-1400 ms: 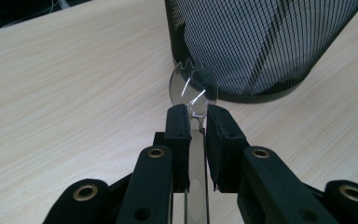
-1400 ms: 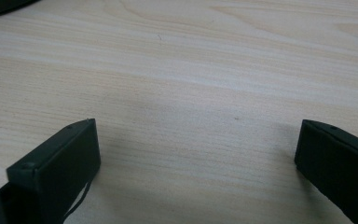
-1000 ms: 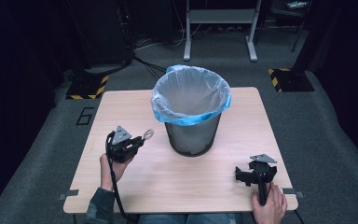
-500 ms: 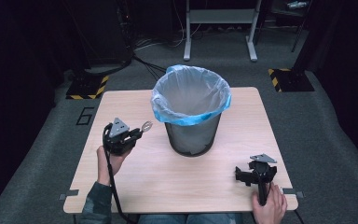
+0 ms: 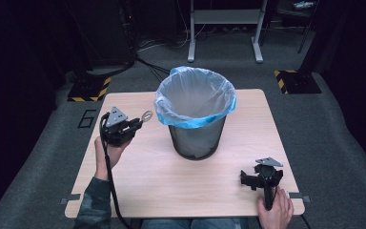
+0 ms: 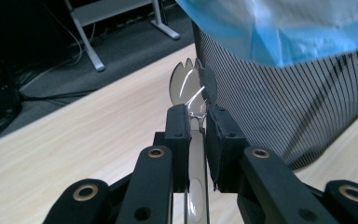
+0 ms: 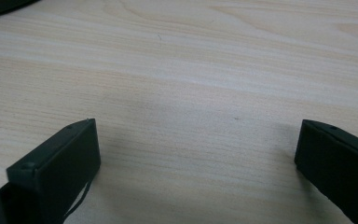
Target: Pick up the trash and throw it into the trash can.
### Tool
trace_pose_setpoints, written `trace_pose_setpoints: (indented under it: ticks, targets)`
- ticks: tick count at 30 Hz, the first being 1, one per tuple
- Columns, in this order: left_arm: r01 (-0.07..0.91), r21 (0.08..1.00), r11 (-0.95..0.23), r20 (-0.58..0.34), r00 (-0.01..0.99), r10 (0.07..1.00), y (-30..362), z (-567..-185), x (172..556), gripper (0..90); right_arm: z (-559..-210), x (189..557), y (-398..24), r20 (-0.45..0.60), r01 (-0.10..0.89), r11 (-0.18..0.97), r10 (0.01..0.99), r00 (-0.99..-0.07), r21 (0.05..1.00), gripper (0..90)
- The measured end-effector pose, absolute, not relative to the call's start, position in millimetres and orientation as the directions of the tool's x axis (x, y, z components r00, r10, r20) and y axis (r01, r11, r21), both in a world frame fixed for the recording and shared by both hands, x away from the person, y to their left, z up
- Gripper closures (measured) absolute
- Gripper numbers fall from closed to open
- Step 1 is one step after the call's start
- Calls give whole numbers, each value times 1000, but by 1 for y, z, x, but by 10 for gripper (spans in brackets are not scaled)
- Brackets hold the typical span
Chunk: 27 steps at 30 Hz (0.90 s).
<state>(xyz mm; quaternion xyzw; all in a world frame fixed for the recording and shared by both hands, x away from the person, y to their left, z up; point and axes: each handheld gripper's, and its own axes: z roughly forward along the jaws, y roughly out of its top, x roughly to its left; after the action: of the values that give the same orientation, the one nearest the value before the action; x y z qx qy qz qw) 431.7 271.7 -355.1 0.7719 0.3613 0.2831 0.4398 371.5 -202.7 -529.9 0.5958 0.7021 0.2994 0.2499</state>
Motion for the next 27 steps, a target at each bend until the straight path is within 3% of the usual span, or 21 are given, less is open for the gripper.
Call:
trace_pose_setpoints:
  ticks: [27]
  targets:
    - [229,902,-366,186,560,807,272,-293,452,793,-530,371,-203,6,687,111,986,-165,718,0]
